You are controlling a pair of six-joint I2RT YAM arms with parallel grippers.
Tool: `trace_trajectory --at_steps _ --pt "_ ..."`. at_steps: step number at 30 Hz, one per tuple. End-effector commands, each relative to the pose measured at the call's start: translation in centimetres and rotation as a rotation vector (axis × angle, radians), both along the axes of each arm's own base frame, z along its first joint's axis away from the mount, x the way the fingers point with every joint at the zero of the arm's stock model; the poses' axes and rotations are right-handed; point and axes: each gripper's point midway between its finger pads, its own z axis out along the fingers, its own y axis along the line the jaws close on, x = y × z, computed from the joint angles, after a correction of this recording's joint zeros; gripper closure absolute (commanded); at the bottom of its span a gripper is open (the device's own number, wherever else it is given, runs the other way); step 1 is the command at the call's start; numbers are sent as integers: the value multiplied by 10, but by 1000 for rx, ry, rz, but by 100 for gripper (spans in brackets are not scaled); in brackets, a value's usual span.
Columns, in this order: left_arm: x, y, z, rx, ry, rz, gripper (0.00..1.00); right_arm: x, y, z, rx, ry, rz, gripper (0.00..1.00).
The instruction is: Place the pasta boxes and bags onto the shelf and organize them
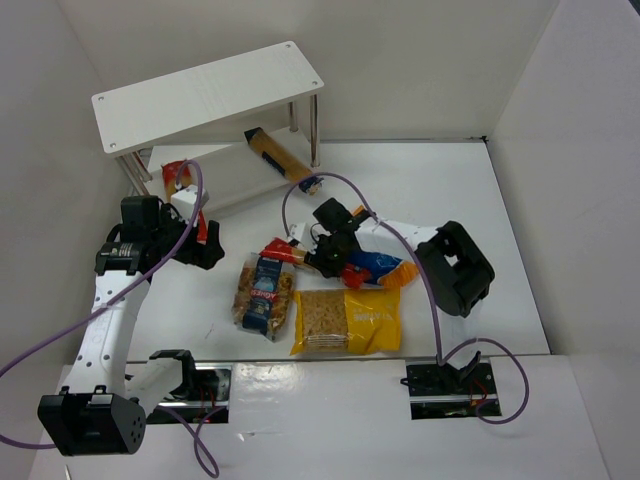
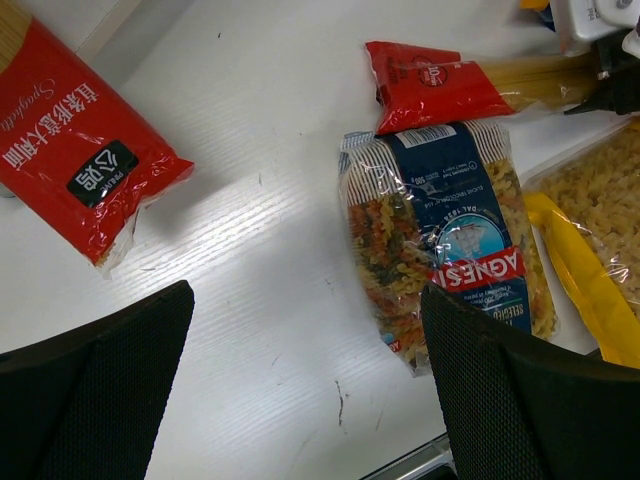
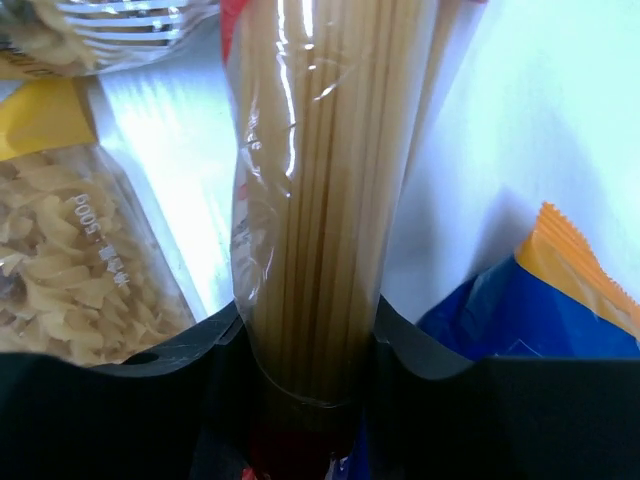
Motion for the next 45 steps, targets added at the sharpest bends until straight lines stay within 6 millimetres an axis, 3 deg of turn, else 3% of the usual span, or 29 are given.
trace_trajectory --at_steps 1,4,5,9,12,15,21,26,30,33,37,45 --pt "3 -3 4 -3 -34 -21 0 -61 -4 -14 -38 205 125 100" --pt "2 -4 5 -10 -34 -29 0 -67 20 43 112 202 185 100" --pt "2 -4 5 -4 -38 -34 0 -64 28 70 170 168 202 100" --pt "2 -6 5 -10 -38 -41 0 -74 43 125 305 162 250 100" --pt "0 -11 7 -4 -51 -70 0 -83 48 142 364 178 282 100" --pt "-5 -20 17 -11 -91 -117 0 -86 47 144 381 208 276 100" --pt "-23 -49 39 -27 -226 -299 0 -72 33 151 414 215 228 100" --pt "-38 -79 37 -2 -275 -509 0 -62 21 169 466 214 193 100" --pt "-43 -100 21 62 -288 -676 0 -56 19 194 539 218 205 100" --pt "-41 -107 10 85 -300 -717 0 -64 20 207 562 231 242 100" --pt "-31 -115 13 133 -432 -766 0 -79 21 219 612 287 290 100" --pt "-27 -132 7 107 -466 -847 0 -92 19 242 670 272 341 100"
